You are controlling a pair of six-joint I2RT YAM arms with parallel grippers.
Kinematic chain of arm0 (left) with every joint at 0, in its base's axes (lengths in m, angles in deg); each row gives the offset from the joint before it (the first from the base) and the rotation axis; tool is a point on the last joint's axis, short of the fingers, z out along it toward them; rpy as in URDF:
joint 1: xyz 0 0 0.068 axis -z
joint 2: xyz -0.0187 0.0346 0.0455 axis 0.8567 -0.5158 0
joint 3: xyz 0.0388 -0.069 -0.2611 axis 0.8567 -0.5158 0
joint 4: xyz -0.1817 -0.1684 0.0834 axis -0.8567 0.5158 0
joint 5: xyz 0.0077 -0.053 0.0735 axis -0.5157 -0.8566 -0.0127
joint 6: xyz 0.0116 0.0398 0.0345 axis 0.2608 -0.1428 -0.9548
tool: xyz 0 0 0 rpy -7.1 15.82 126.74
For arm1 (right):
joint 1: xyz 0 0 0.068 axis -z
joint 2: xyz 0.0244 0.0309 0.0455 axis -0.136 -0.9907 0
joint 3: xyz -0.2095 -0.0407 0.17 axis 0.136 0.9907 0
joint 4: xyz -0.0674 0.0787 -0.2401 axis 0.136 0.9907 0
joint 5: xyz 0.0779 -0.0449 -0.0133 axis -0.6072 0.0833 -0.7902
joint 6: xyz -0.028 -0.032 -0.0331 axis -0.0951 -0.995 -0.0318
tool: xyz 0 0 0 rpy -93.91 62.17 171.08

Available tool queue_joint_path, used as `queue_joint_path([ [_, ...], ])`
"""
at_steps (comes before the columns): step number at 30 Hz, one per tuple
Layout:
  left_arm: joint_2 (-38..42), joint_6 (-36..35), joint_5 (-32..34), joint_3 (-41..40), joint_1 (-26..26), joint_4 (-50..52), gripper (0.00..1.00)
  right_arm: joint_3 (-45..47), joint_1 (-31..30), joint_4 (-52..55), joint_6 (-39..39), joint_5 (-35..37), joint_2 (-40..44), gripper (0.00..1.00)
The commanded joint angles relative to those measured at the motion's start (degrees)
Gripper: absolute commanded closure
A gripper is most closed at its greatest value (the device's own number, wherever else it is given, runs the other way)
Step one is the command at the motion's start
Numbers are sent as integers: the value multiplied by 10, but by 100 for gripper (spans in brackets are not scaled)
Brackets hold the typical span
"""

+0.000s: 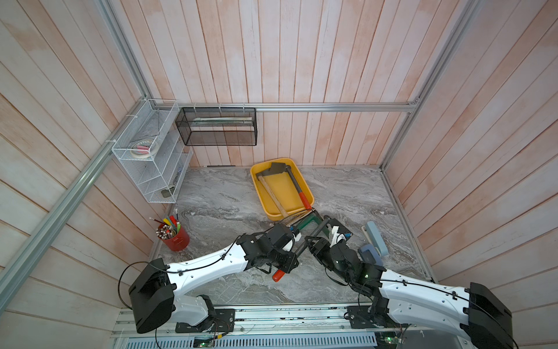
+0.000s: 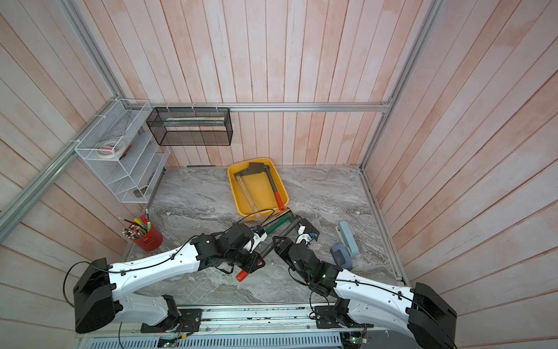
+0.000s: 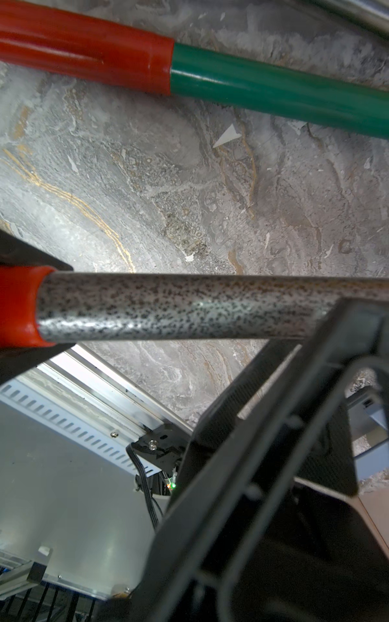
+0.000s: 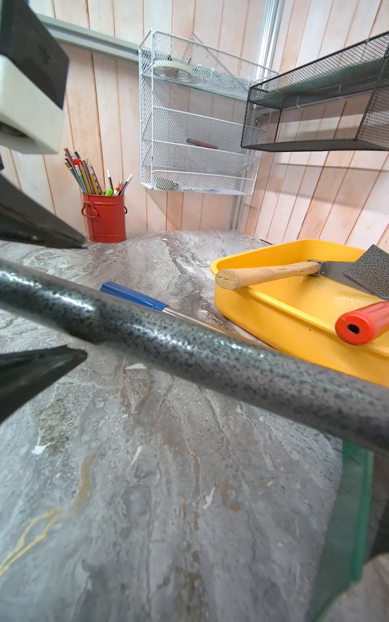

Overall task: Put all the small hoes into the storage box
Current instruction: Pick up the hoe from the center of the board.

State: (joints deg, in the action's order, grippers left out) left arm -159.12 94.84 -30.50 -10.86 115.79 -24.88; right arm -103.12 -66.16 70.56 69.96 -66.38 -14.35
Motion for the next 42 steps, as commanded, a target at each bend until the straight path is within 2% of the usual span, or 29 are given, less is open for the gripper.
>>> queue_joint_path([
  [1,37,-10,12,3,-7,-43,100,-16,3,38,-33,25,21,46],
  [6,53,-13,12,6,-16,-39,100,-31,3,83,-62,37,46,37],
  [11,59,-11,16,14,-47,-31,100,-33,3,107,-76,45,66,30],
  [20,57,7,32,30,-76,-16,100,-39,3,131,-94,62,85,23],
  [31,40,41,48,51,-95,-21,100,-55,9,154,-108,62,75,21],
  [42,32,92,51,71,-119,-51,100,-101,41,216,-170,56,63,20],
])
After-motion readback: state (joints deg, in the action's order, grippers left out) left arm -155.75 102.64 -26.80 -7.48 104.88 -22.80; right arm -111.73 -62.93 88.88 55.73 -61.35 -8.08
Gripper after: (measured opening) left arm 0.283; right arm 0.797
